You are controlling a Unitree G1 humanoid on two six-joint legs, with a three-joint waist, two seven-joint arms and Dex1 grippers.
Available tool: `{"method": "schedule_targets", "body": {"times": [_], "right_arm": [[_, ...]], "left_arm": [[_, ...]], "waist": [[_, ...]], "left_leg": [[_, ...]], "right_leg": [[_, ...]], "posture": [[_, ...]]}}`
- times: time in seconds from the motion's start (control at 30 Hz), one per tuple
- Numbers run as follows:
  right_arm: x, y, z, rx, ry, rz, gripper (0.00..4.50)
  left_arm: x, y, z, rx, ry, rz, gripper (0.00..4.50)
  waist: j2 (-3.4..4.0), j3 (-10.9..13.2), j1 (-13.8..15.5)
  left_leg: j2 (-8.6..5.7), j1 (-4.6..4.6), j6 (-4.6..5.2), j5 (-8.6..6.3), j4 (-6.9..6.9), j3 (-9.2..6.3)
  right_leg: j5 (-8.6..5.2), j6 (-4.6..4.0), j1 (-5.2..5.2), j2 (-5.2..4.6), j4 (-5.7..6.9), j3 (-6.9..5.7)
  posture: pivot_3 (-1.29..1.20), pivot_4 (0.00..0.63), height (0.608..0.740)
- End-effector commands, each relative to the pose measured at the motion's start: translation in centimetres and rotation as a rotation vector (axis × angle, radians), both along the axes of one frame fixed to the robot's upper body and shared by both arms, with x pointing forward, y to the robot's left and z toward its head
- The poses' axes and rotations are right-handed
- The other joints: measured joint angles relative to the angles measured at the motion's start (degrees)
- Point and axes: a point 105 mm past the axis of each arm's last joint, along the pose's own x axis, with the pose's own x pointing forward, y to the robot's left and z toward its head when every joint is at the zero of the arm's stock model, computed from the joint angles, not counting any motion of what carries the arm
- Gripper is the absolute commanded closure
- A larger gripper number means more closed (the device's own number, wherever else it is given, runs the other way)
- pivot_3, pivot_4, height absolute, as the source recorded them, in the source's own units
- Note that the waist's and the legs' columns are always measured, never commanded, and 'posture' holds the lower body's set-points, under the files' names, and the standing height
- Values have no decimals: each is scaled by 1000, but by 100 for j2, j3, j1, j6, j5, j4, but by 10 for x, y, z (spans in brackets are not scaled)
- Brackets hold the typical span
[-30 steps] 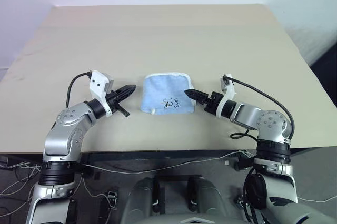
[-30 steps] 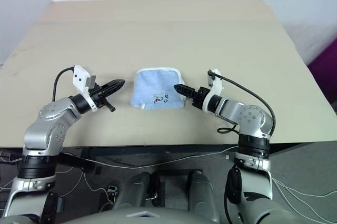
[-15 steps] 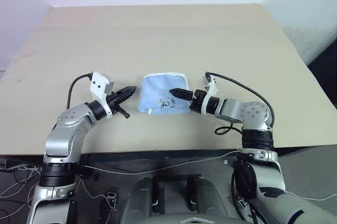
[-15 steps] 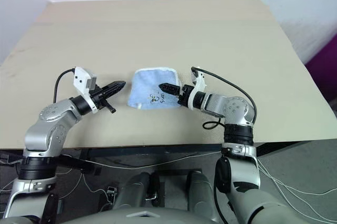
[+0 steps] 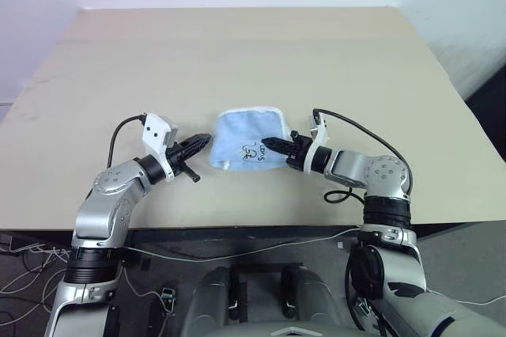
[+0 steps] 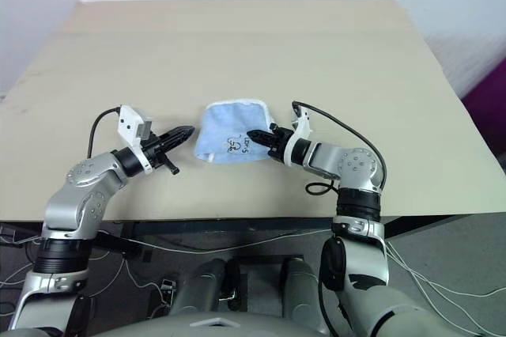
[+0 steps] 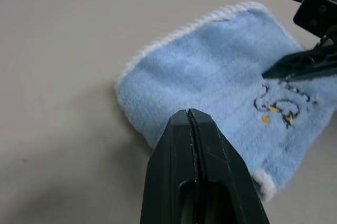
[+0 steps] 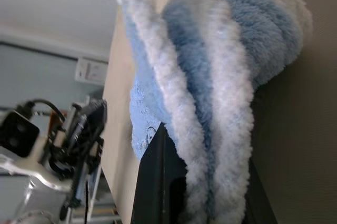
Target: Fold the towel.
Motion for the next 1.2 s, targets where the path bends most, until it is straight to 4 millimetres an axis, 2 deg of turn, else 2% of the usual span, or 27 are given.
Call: {"method": "schedule_targets", "body": {"times": [0.03, 0.07, 0.17, 0.27, 0.33, 0.37, 0.43, 0.57, 0.77, 0.87, 1.03, 1.2], "right_arm": [[10, -30, 31, 38, -109, -135, 4460], [15, -43, 37, 48, -125, -189, 4460], [28, -100, 62, 66, -191, -424, 4460], [32, -149, 69, 52, -202, -623, 4460], [32, -172, 68, 33, -186, -718, 4460], [32, -197, 56, 12, -120, -832, 4460], [29, -227, 39, -12, -26, -965, 4460], [21, -249, 13, -53, 98, -1066, 4460], [19, -249, 11, -39, 106, -1080, 4460], [18, -250, 14, -8, 95, -1083, 3631], [14, -252, 17, 0, 80, -1095, 1896], [6, -260, 29, 45, 24, -1145, 131]], "left_arm": [[1, -6, 13, 3, -60, -26, 4500], [0, -8, 14, -1, -61, -31, 4500], [0, -16, 15, -11, -63, -60, 4500], [1, -22, 14, -16, -59, -76, 4500], [1, -25, 13, -19, -57, -84, 4500], [2, -28, 13, -22, -57, -95, 4500], [2, -32, 13, -25, -57, -109, 4500], [3, -39, 13, -29, -55, -134, 4500], [3, -44, 11, -30, -48, -150, 4500], [2, -46, 9, -32, -45, -157, 4500], [2, -50, 7, -40, -40, -165, 4500], [1, -54, 3, -49, -24, -179, 4500]], "waist": [[0, 0, -1], [0, 0, -1], [1, 1, 18], [1, 1, 11], [1, 1, -3], [1, 1, -23], [1, 1, -16], [2, 1, -15], [3, 2, -9], [3, 2, 4], [3, 2, -5], [4, 2, 5]], "left_leg": [[0, 0, 0, 0, 0, 0], [0, 0, 0, 0, 0, 0], [-3, -2, 0, 0, 0, 0], [-7, -3, 2, -1, 0, 0], [-3, -3, 1, 0, 0, 1], [-2, -3, 1, 0, -1, 1], [0, 0, 1, 0, -1, 4], [-1, 0, 1, 1, -1, 8], [0, 0, 1, 1, 0, 8], [-1, 0, 2, 1, 1, 7], [-1, 0, 3, 0, 1, 7], [-1, -1, 7, -2, 1, 6]], "right_leg": [[0, 0, -1, 0, 0, 0], [0, 0, -1, 0, 0, 0], [0, 0, -1, -2, 0, 0], [0, 1, -2, -4, -3, 0], [0, 1, -2, -1, -4, 0], [0, 1, -2, 0, -4, 0], [0, 1, -1, 2, -3, 2], [0, 1, -1, 1, -3, 3], [0, 1, -1, 1, -3, 6], [0, 1, 0, 0, -3, 6], [0, 1, 0, 0, -3, 6], [0, 2, 0, 0, -3, 6]], "posture": [[0, 150, 740], [0, 150, 740], [0, 150, 740], [0, 150, 740], [0, 150, 740], [0, 150, 740], [0, 150, 740], [0, 150, 740], [0, 150, 740], [0, 150, 740], [0, 150, 740], [0, 150, 740]]}}
